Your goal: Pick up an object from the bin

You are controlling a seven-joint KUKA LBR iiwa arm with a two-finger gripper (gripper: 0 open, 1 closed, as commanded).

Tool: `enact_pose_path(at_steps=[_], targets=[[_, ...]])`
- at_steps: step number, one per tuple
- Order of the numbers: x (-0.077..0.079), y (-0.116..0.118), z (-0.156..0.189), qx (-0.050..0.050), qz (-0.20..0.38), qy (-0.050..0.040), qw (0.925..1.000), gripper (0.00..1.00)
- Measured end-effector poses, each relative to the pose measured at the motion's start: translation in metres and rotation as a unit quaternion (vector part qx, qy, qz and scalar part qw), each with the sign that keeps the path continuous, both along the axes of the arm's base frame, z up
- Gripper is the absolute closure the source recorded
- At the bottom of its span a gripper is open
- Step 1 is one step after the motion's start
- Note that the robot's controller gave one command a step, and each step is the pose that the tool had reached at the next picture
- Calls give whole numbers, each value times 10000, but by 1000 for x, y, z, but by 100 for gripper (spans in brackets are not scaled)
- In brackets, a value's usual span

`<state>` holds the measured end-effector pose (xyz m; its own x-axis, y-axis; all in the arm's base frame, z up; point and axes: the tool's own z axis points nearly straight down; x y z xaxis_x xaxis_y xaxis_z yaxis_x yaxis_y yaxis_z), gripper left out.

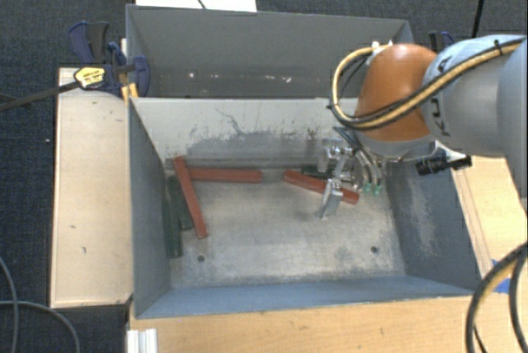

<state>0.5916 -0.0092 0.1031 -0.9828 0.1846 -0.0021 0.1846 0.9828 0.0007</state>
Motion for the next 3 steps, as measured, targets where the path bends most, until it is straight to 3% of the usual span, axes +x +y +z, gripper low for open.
enact_pose_path(at_steps=[1, 2, 3], targets=[[-9, -18, -31, 2, -424, -5, 9991, 100], [-9, -18, -31, 2, -424, -5, 9991, 100], [-22, -43, 104, -4, -128, -6, 9999, 100]])
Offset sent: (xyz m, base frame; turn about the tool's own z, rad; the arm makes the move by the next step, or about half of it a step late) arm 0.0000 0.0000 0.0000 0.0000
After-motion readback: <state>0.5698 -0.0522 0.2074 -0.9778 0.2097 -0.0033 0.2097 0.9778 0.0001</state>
